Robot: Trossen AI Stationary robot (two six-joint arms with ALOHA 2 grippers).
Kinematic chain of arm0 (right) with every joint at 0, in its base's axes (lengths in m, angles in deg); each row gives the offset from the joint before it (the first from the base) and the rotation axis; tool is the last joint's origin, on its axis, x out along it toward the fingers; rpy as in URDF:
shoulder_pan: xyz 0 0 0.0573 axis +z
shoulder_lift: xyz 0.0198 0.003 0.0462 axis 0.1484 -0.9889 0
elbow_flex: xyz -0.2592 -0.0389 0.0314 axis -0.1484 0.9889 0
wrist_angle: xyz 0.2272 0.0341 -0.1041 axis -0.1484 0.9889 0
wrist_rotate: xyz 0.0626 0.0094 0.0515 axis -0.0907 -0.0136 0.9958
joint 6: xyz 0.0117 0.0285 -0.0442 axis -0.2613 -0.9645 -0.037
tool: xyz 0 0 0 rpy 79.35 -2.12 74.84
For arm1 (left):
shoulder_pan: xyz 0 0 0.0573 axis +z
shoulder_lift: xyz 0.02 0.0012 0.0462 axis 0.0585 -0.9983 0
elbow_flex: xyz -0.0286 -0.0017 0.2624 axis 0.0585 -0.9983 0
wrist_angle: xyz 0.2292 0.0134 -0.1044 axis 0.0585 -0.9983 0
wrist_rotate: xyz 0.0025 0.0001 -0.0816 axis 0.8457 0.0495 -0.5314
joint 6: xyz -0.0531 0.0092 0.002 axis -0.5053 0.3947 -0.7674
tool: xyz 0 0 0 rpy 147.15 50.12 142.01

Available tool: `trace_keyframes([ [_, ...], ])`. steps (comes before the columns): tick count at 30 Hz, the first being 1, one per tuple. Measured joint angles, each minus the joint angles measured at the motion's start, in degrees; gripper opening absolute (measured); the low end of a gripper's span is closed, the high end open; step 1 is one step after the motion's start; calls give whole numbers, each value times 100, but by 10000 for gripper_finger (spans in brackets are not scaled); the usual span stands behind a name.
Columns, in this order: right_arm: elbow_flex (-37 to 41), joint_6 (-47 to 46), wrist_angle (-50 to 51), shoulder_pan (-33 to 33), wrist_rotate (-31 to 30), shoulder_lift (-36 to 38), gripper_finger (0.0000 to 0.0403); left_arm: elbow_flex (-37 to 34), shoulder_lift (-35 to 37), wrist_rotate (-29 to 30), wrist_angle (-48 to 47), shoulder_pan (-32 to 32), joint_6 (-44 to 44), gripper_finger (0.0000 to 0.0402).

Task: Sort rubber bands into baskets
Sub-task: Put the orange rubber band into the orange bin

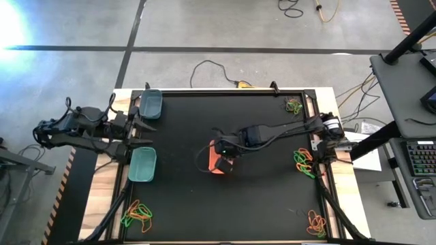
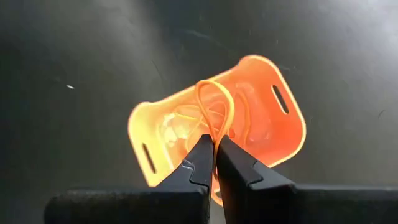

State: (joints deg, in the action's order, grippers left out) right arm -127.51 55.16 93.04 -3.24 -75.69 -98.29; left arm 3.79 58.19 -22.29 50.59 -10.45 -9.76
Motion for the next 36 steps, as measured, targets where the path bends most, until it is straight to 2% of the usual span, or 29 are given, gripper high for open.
trace_keyframes([
  [11, 69, 272, -324, -194, 147, -966, 9, 0, 41, -26, -7, 0, -176, 192],
  [23, 60, 860, -387, -458, 686, -1549, 15, 0, 75, -75, -36, 0, -413, 192],
  [30, -163, 800, -240, -436, 809, -1605, 94, 0, 75, -77, 31, 0, -420, 192],
  [36, -808, 751, 394, -383, 618, -1044, 164, 0, 61, -79, 27, 0, -467, 192],
])
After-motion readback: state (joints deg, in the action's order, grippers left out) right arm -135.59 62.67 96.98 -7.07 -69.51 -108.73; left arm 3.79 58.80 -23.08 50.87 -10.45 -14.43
